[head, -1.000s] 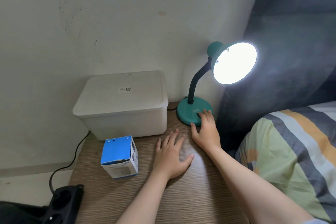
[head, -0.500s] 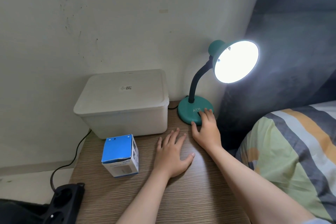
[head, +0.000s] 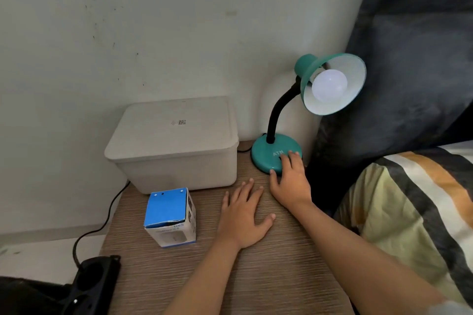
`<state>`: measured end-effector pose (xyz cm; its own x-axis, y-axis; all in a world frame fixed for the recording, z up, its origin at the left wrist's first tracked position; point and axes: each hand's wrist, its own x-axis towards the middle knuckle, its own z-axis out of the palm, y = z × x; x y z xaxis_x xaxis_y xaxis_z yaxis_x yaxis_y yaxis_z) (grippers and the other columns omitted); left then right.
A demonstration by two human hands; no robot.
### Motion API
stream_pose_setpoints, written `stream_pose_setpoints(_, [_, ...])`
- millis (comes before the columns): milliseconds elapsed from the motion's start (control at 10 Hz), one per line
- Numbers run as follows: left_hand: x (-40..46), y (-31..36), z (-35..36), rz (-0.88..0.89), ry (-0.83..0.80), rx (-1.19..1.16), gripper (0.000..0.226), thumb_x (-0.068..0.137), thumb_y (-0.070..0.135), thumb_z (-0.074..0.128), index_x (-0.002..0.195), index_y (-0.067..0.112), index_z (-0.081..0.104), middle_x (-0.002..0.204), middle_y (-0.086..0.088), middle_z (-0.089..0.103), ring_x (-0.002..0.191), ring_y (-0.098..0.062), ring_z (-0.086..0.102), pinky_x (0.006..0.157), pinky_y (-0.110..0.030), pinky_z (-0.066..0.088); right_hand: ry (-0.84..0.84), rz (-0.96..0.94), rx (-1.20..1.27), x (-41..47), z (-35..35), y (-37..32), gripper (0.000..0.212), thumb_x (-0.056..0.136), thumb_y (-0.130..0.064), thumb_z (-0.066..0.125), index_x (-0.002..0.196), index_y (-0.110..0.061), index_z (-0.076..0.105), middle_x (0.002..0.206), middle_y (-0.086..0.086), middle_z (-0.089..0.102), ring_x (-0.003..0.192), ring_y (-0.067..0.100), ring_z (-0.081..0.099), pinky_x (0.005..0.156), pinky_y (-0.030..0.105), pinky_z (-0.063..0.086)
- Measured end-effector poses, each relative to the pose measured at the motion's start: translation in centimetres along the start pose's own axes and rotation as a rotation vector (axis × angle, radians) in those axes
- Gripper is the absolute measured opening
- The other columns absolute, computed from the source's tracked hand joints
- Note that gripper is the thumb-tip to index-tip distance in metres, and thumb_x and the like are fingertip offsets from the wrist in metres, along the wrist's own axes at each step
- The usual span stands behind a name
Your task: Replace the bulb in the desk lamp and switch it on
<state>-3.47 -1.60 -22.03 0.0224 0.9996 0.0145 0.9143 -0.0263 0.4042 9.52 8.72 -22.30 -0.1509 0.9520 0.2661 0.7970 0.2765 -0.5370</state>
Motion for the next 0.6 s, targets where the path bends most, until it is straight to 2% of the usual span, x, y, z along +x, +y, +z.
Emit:
stream_pose_setpoints(300, [0.1,-0.1,0.0,0.005,-0.006,-0.015,0.069,0.081,0.065,0.039,0.142,0.037,0.023,0.157,0.010,0.009,0.144,-0.011,0.004,0.116,-0.046,0.001,0.001,0.007,-0.042,0.1,0.1,0.1,0.057,0.090,-0.029,0.050,0.139,-0.006,0.034,0.149,0.016,0.030,0.144,0.029,0.016,0.114,0.035,0.021])
stream_pose_setpoints(400, [0.0,0.0,-0.1,-0.005,-0.017,-0.011,0.069,0.082,0.064,0.039,0.142,0.036,0.023,0.157,0.010,0.008,0.144,-0.012,0.004,0.116,-0.047,0.002,-0.026,0.027,-0.053,-0.4,-0.1,-0.3,0.057,0.092,-0.030,0.048,0.141,-0.008,0.030,0.152,0.015,0.026,0.145,0.028,0.012,0.112,0.037,0.027])
stream_pose_setpoints(500, [0.2,0.2,-0.7,-0.020,-0.092,-0.009,0.070,0.082,0.064,0.041,0.143,0.036,0.022,0.158,0.008,0.006,0.145,-0.014,0.003,0.116,-0.048,0.001,-0.016,0.097,-0.083,-0.8,-0.8,-1.2,0.056,0.096,-0.030,0.043,0.144,-0.009,0.023,0.155,0.014,0.016,0.146,0.028,0.006,0.103,0.040,0.042])
stream_pose_setpoints(600, [0.8,0.6,-2.2,-0.059,-0.205,-0.092,0.068,0.083,0.055,0.050,0.142,0.031,0.027,0.158,0.005,0.009,0.145,-0.017,0.004,0.117,-0.049,0.002,-0.055,0.076,-0.023,-3.4,-1.8,-1.8,0.058,0.096,-0.026,0.044,0.145,-0.005,0.021,0.155,0.015,0.018,0.146,0.027,0.009,0.114,0.044,0.031])
